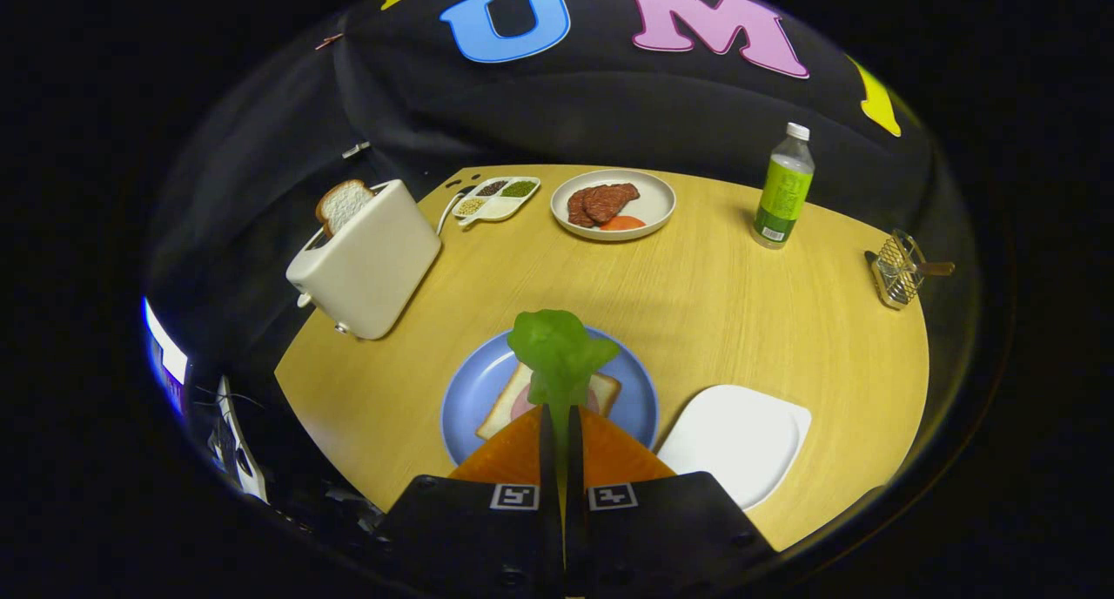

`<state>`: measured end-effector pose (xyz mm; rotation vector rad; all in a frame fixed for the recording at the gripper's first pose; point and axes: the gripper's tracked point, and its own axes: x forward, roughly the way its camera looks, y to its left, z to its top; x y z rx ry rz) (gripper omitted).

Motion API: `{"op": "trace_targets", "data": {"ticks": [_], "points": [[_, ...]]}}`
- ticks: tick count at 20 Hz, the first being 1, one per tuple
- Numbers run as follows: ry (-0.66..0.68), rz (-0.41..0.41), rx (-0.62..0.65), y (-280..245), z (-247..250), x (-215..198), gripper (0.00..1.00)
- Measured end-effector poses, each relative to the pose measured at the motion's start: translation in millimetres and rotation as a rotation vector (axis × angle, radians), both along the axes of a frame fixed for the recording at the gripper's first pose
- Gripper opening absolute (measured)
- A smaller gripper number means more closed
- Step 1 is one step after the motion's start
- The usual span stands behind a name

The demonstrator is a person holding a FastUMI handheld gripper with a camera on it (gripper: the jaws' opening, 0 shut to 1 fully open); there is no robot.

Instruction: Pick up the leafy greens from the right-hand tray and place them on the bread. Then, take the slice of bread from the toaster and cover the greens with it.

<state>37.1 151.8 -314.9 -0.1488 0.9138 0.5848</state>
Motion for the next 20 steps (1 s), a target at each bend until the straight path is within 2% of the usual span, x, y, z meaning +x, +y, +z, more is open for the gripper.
{"op": "trace_targets", "data": {"ticks": [6,10,14,15,18,19,20], "points": [[0.034,0.034,-0.048,21,-26,-4,0.06],[0.049,0.024,-0.097,18,-39,-7,0.15],[0.063,0.037,-0.109,20,-41,-13,0.46],[0.054,0.041,-0.112,20,-43,-14,0.63],[0.026,0.035,-0.098,19,-31,-13,0.77],[0.014,0.034,-0.088,19,-24,-12,0.91],[-0.004,0.035,-0.083,19,-20,-10,0.98]]}}
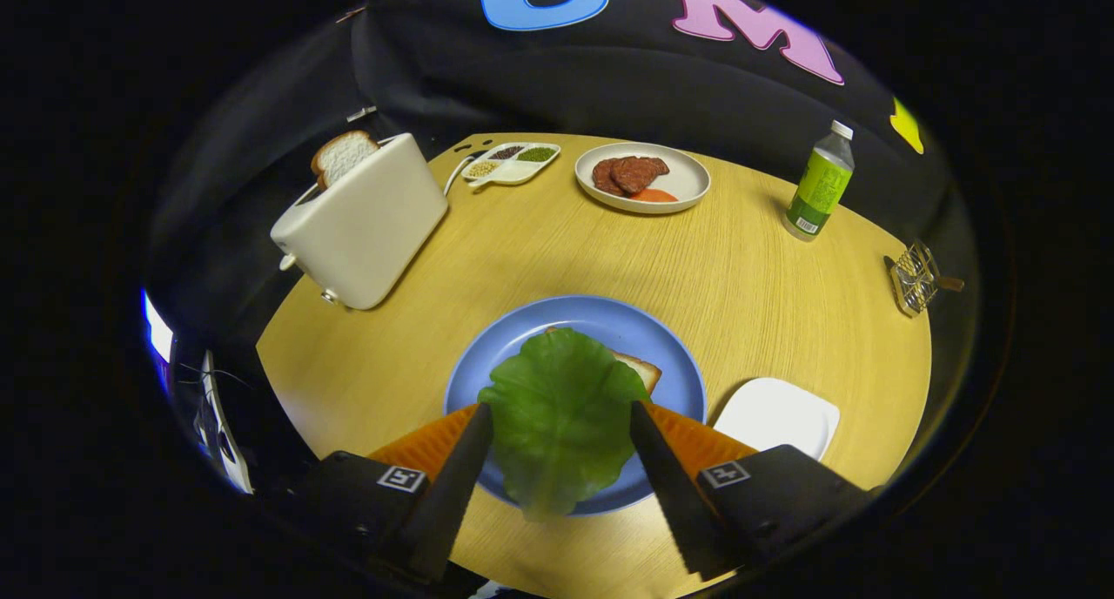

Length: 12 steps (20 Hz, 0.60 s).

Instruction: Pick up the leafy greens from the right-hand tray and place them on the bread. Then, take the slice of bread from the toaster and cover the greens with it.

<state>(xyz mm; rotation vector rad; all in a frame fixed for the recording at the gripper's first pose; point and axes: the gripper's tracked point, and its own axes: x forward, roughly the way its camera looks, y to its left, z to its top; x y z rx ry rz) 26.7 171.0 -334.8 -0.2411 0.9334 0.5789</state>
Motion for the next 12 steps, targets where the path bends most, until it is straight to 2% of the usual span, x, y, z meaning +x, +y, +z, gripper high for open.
{"op": "trace_targets", "data": {"ticks": [6,10,12], "points": [[-0.145,0.027,0.059,19,63,13,0.99],[-0.207,0.072,0.113,55,108,14,0.99],[-0.260,0.107,0.099,69,126,17,0.99]]}}
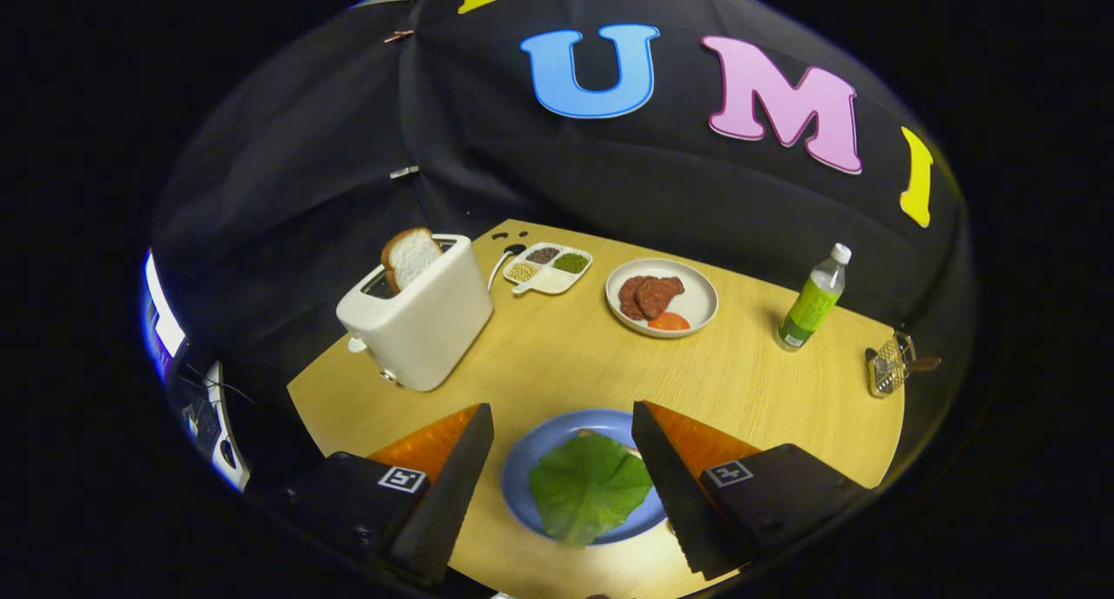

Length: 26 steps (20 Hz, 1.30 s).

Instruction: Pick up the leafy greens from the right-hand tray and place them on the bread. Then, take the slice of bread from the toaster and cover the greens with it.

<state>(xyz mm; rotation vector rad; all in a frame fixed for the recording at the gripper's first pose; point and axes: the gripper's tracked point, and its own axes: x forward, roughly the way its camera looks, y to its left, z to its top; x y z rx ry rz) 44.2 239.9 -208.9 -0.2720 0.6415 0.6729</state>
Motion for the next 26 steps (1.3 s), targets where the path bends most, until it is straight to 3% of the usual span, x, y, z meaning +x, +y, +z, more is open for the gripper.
{"op": "trace_targets", "data": {"ticks": [4,8,16,20,26], "points": [[-0.109,0.079,-0.054,28,17,1,0.99],[-0.086,0.069,0.063,70,46,1,0.99],[-0.147,0.123,0.152,162,101,19,0.98],[-0.152,0.171,0.135,206,95,19,0.98],[-0.083,0.220,0.059,263,40,19,0.99]]}}
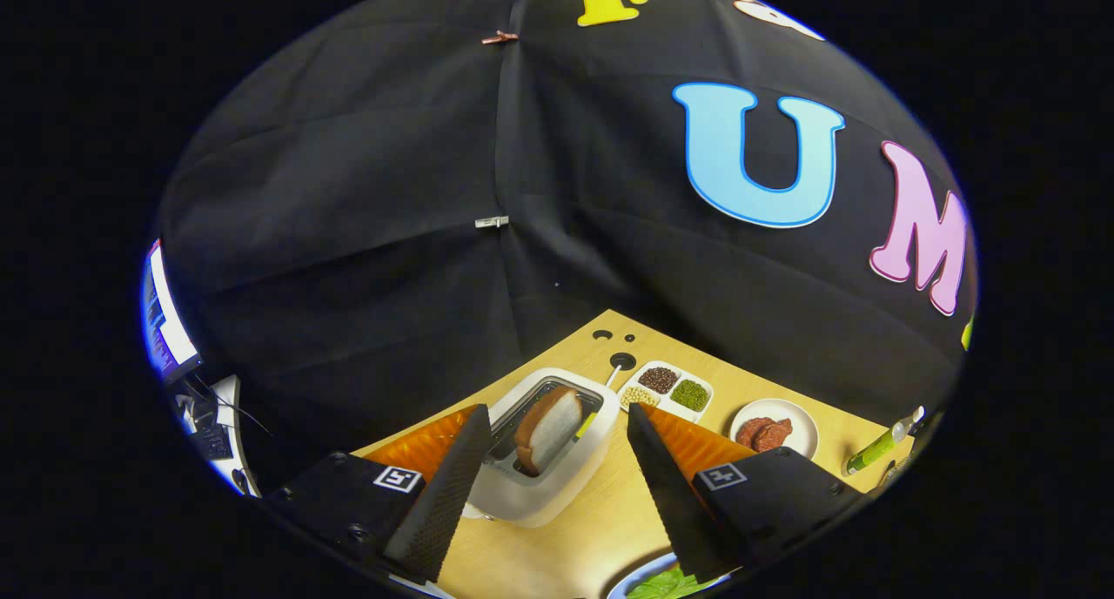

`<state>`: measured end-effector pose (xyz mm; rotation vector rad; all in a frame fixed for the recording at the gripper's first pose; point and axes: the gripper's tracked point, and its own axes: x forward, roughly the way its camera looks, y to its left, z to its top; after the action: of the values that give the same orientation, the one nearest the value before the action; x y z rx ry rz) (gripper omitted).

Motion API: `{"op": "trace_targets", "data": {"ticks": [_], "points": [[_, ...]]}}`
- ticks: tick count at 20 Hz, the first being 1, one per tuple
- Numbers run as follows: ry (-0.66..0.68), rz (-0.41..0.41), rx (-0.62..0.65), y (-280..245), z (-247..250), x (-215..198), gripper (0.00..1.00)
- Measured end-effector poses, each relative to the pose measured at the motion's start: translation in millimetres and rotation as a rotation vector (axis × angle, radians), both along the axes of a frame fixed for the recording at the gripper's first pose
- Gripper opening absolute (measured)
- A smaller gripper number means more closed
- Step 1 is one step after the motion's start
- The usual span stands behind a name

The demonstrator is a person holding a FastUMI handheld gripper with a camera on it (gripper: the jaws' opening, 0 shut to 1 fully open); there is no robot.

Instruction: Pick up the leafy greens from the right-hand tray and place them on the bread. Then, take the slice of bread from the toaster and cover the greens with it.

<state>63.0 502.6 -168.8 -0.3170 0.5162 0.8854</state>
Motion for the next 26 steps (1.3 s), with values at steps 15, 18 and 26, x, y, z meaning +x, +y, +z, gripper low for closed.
{"op": "trace_targets", "data": {"ticks": [15,18,26], "points": [[0.064,-0.080,-0.198,50,-98,39,0.60],[0.070,-0.145,-0.201,46,-99,44,0.36],[0.143,-0.146,-0.185,38,-89,37,0.14]]}}
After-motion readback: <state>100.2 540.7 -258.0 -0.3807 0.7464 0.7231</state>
